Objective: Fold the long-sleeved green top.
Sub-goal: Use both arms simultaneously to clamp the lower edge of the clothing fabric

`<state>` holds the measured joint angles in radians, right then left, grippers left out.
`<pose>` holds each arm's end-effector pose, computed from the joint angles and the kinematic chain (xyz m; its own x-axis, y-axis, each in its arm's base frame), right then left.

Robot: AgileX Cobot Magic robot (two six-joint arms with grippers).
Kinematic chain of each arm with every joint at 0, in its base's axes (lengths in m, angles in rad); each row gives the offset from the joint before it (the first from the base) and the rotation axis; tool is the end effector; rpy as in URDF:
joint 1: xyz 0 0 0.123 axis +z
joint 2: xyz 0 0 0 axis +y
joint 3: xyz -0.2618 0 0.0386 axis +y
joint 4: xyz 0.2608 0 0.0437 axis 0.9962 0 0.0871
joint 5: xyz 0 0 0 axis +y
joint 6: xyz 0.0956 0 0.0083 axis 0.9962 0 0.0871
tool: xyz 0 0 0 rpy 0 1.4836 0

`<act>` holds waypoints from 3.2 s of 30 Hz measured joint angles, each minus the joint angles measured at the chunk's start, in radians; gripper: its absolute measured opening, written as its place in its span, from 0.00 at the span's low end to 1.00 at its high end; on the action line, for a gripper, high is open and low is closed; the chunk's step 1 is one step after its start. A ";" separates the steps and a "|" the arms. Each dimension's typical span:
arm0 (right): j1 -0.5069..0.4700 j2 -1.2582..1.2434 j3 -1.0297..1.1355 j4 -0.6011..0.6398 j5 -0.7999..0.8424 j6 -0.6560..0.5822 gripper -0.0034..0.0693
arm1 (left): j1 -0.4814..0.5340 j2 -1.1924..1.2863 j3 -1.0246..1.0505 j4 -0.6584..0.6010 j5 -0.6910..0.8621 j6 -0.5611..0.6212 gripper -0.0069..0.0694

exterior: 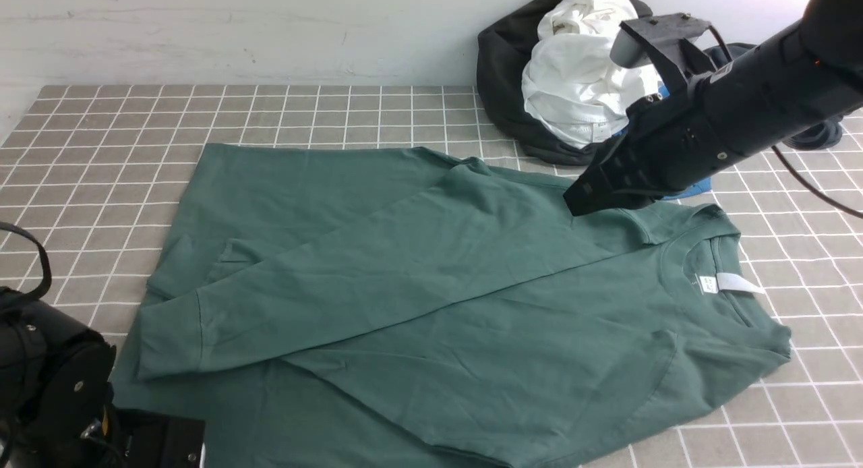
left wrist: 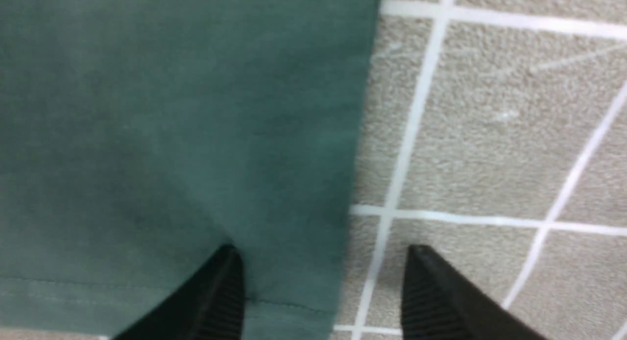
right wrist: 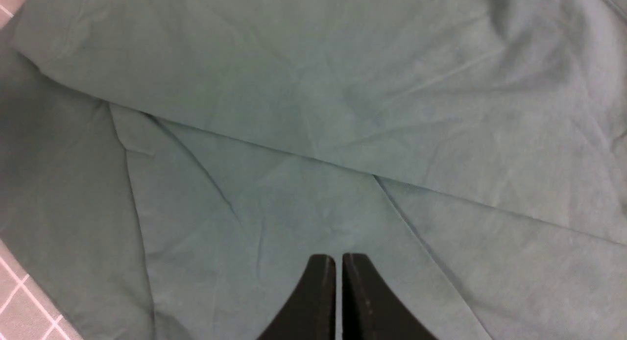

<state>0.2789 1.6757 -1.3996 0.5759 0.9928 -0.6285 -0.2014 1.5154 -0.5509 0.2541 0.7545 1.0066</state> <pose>0.3412 0.1432 0.2742 -0.6950 -0.4616 -0.5513 -0.6690 0.6961 0.2605 0.2035 -0.0247 0.1027 -0.1703 0.9695 0.1764 0.9854 0.1691 0.0218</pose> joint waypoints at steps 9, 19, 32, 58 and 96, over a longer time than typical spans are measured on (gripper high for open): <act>0.000 0.000 0.000 0.010 0.000 -0.004 0.07 | 0.000 -0.052 0.021 0.045 -0.060 -0.070 0.18; 0.000 0.000 0.000 0.052 0.003 -0.044 0.07 | 0.000 -0.101 0.021 0.039 -0.064 -0.156 0.08; 0.000 0.000 0.007 0.137 0.019 -0.138 0.07 | 0.000 -0.103 0.086 0.046 -0.117 -0.125 0.56; 0.018 -0.331 0.070 -0.062 0.093 -0.436 0.05 | 0.000 -0.549 0.113 0.036 -0.181 -0.661 0.08; 0.018 -0.083 0.588 -0.568 -0.389 -0.429 0.43 | 0.000 -0.577 0.113 0.001 -0.192 -0.847 0.09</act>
<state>0.2968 1.5924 -0.8114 0.0081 0.6035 -1.0577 -0.2014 0.9388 -0.4383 0.2548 0.5624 0.1596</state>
